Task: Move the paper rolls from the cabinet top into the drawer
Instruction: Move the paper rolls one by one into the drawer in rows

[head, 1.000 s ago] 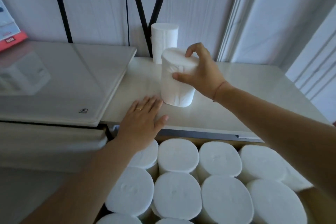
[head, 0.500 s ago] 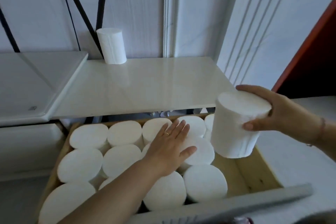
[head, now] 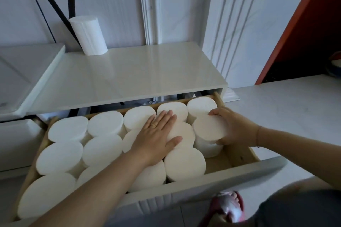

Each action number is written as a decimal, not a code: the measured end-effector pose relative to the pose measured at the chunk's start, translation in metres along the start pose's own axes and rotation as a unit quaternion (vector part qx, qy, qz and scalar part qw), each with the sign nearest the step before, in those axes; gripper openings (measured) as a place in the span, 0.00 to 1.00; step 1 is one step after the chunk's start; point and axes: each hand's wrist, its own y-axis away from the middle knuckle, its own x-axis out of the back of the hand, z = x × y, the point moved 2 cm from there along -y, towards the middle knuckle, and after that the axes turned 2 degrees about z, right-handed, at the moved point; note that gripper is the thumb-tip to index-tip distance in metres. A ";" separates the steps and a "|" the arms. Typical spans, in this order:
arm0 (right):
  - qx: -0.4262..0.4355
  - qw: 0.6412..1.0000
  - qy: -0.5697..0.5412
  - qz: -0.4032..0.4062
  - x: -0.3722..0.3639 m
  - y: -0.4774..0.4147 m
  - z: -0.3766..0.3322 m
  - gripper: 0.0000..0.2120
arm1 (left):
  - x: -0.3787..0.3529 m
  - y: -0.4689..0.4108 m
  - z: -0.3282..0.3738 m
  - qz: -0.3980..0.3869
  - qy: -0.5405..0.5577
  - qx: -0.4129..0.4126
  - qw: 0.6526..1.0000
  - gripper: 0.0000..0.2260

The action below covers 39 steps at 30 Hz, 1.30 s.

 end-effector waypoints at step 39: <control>0.154 0.970 -0.071 0.172 -0.004 -0.382 -0.288 0.36 | 0.086 -0.002 -0.235 0.072 -0.033 0.136 0.987 0.35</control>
